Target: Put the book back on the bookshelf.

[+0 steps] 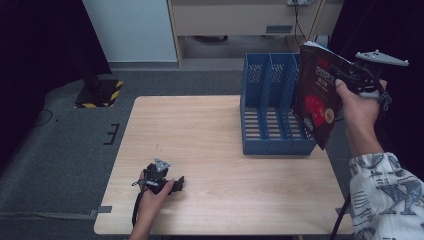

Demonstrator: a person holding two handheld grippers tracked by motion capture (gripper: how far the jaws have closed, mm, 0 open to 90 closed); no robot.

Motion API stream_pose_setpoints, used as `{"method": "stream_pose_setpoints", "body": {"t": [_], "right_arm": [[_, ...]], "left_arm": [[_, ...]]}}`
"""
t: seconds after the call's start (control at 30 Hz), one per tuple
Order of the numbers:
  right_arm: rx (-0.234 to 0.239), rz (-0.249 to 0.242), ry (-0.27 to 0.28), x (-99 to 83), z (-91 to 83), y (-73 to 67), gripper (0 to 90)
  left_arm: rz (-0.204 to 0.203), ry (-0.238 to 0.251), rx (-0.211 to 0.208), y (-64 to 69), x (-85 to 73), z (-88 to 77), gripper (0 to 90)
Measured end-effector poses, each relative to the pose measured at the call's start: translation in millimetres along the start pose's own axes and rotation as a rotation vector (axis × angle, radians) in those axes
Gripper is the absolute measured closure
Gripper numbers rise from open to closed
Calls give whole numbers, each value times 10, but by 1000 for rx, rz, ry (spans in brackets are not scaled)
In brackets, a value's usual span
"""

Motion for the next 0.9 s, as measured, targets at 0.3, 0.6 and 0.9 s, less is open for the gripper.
{"method": "stream_pose_setpoints", "body": {"t": [0.3,0.6,0.9], "right_arm": [[-12,1,-3,-9,65,-27,871],[-20,14,-1,-7,128,-33,871],[-27,15,2,-5,179,-45,871]], "left_arm": [[0,0,0,1,0,0,0],[0,0,0,2,1,1,0],[0,0,-1,3,2,3,0]]}}
Point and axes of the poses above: each handheld gripper's, and its own axes: z roughly forward along the jaws, x roughly out of its top, y roughly to its right, the point moved 2 cm from there along z, roughly forward along the jaws, and after that the axes turned 8 degrees about -x, right-handed, at the moved point
